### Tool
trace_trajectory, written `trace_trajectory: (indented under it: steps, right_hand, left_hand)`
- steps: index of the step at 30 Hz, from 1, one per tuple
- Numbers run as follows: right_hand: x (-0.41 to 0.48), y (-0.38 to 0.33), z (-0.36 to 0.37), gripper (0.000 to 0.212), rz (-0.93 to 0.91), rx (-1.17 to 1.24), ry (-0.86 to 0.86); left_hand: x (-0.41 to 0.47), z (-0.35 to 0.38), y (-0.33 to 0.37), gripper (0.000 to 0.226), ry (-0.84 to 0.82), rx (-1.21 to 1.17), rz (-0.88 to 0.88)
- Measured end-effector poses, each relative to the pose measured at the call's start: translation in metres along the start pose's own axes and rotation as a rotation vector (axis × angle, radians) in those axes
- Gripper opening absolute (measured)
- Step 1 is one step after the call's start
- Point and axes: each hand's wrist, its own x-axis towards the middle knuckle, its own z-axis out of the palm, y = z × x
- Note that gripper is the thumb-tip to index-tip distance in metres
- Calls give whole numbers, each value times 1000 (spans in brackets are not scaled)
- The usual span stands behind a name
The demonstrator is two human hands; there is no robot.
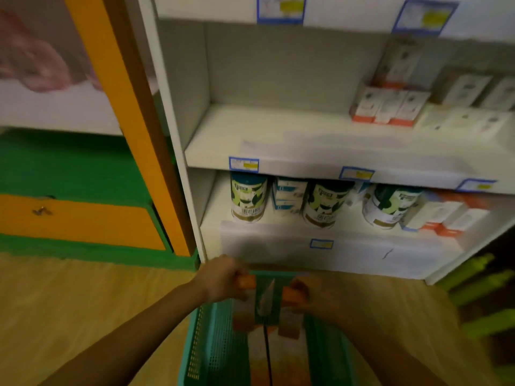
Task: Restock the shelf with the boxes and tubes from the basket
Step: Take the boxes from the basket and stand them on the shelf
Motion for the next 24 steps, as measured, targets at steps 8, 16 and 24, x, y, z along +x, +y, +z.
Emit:
trace_trajectory:
  steps: [8, 16, 24]
  right_hand:
    - [-65, -55, -171, 51, -72, -141, 272]
    - [-127, -103, -320, 44, -150, -145, 562]
    - [-145, -148, -418, 41, -305, -63, 757]
  left_hand:
    - [-10, -176, 66, 39, 165, 115, 142]
    - [-46, -331, 133, 37, 280, 157, 249]
    - [-58, -447, 174, 37, 520, 103, 267]
